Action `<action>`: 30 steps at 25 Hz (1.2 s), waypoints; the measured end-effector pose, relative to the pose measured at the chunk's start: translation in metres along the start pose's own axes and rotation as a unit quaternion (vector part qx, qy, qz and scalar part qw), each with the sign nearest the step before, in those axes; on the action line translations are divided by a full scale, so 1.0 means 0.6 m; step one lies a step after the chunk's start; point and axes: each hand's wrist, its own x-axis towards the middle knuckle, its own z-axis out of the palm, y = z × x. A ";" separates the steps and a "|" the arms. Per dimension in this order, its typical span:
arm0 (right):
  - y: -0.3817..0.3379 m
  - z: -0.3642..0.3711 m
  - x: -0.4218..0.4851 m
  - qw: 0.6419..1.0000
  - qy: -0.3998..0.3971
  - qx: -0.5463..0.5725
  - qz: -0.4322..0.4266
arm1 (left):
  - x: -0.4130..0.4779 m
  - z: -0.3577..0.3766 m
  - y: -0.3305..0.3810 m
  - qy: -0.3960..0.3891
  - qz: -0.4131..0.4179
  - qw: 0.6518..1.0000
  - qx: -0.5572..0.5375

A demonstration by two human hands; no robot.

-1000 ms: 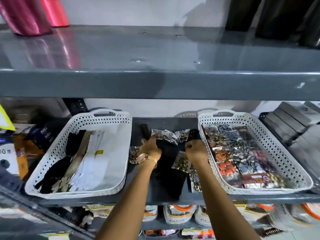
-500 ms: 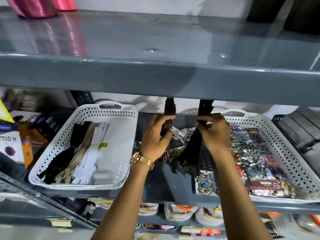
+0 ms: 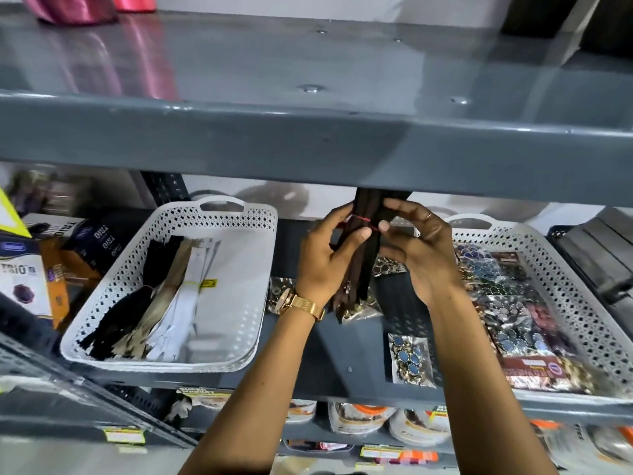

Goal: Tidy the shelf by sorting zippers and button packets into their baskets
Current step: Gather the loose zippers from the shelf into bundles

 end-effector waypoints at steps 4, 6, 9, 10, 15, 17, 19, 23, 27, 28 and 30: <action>0.000 0.039 0.011 1.000 -0.012 0.009 -0.022 | 0.020 -0.046 -0.006 -0.061 -0.066 0.994 -0.057; 0.005 0.065 0.021 0.999 -0.024 0.025 -0.016 | 0.026 -0.082 -0.003 -0.089 -0.112 0.983 -0.117; 0.053 0.113 0.022 0.997 0.006 0.078 -0.014 | 0.033 -0.127 0.002 -0.024 -0.085 0.991 -0.099; 0.076 0.126 0.018 0.998 0.042 0.016 -0.040 | 0.035 -0.136 0.000 0.022 -0.074 0.994 -0.078; 0.224 0.124 -0.008 0.707 -0.194 -0.680 -0.014 | 0.028 -0.166 -0.016 0.149 -0.089 0.984 -0.036; 0.252 0.125 -0.001 0.673 -0.242 -0.697 -0.053 | 0.020 -0.169 -0.017 0.158 -0.106 0.981 -0.050; 0.262 0.126 0.022 0.668 -0.239 -0.698 -0.092 | 0.013 -0.166 -0.012 0.160 -0.118 0.979 -0.050; 0.242 0.091 0.080 0.577 -0.233 -0.783 -0.005 | 0.001 -0.156 -0.011 0.136 -0.118 0.983 -0.039; 0.228 0.025 0.076 0.635 -0.227 -0.738 0.004 | -0.007 -0.138 -0.017 0.093 -0.125 0.987 -0.042; 0.228 0.006 0.064 0.651 -0.225 -0.725 -0.007 | -0.007 -0.133 -0.020 0.085 -0.128 0.987 -0.047; 0.218 -0.025 0.044 0.670 -0.247 -0.700 0.012 | -0.009 -0.123 -0.025 0.070 -0.128 0.988 -0.044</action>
